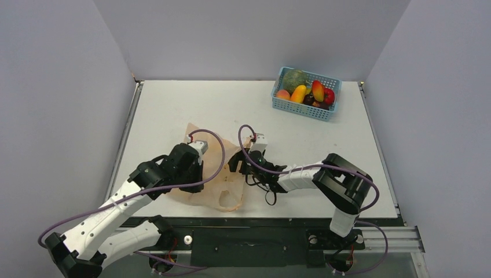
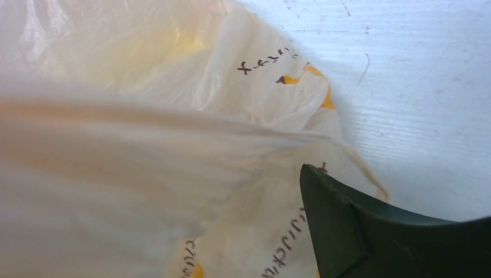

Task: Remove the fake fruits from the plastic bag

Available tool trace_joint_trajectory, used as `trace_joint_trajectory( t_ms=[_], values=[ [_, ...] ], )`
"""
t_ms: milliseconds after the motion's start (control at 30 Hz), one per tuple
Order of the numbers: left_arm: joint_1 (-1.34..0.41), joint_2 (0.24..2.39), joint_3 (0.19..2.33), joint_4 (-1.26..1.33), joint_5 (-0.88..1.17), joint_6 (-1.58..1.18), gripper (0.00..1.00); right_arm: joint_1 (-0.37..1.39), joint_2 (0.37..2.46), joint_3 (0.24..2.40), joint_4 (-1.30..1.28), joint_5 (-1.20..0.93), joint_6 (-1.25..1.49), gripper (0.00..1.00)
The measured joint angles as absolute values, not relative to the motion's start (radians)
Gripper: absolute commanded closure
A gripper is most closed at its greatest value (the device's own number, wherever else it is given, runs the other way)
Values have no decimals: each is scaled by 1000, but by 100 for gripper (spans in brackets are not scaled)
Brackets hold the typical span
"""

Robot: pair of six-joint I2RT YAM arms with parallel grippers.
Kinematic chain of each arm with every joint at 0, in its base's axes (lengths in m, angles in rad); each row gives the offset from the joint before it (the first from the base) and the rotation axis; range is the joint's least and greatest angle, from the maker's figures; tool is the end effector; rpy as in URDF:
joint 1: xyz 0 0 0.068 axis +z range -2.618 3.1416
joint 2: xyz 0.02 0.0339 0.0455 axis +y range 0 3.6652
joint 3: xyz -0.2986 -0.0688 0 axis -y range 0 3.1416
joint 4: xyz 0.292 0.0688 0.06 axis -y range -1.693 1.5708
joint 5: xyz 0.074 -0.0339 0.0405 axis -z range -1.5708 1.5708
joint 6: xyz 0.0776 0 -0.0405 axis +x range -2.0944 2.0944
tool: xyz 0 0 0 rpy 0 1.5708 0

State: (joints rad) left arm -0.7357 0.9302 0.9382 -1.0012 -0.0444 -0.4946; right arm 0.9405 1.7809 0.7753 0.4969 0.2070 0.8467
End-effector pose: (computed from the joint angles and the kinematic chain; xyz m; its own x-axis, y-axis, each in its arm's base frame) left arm 0.1623 -0.1423 0.2883 -0.8564 0.1356 -0.4982 0.2795 0.9331 -0.2265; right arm 0.2606 0.3301 0.1181 -0.7032 0.2801 -0.6536 -0.2386 0.7729 0.5879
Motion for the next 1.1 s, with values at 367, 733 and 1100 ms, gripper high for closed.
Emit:
trace_joint_trajectory(
  t_ms=[367,733,1100],
  values=[
    [-735,808,914,-1001,-55,-496,100,1058,1670,771,470,249,662,32],
    [-735,802,902,-999,-91,-518,100,1077,1830,899,495,295,529,39],
    [-735,789,902,-999,-105,-522,100,1100,2027,1047,531,442,422,32]
  ],
)
